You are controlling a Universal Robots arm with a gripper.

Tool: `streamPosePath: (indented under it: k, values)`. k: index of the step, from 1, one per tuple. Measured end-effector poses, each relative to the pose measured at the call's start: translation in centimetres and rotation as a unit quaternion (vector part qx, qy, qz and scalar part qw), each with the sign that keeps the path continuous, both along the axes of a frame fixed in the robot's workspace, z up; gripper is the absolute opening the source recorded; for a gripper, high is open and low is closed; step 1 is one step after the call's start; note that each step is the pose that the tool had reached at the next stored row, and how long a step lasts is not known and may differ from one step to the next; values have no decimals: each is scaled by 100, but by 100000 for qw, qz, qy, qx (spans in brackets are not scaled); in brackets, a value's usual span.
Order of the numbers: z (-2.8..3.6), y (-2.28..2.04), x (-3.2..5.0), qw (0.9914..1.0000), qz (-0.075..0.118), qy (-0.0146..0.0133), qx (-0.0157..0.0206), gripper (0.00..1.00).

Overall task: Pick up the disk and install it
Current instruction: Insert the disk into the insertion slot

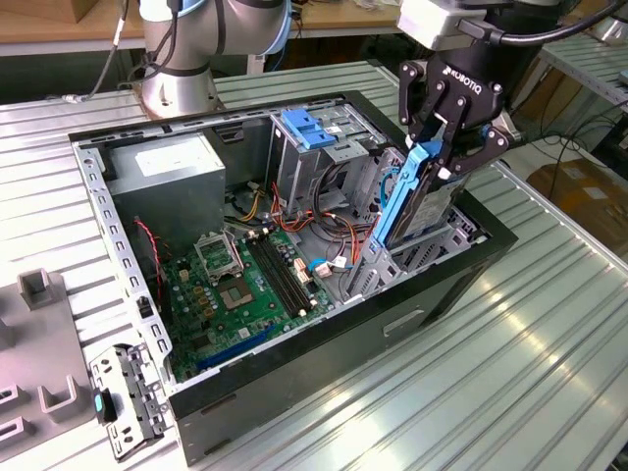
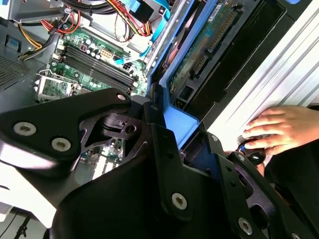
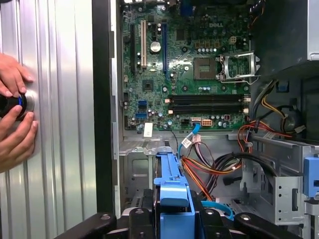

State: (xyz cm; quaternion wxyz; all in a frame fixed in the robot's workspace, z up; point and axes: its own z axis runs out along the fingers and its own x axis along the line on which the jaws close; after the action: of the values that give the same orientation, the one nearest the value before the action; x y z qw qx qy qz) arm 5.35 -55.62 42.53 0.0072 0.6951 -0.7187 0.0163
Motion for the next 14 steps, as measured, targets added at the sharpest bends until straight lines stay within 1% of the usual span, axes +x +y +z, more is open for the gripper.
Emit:
streamPosePath:
  k: [6,9,14]
  values:
    - [-120,0,0,100000,2,0,4,37]
    - [-219,0,1,100000,-1,0,-2,37]
    - [-328,0,1,100000,-1,2,-7,37]
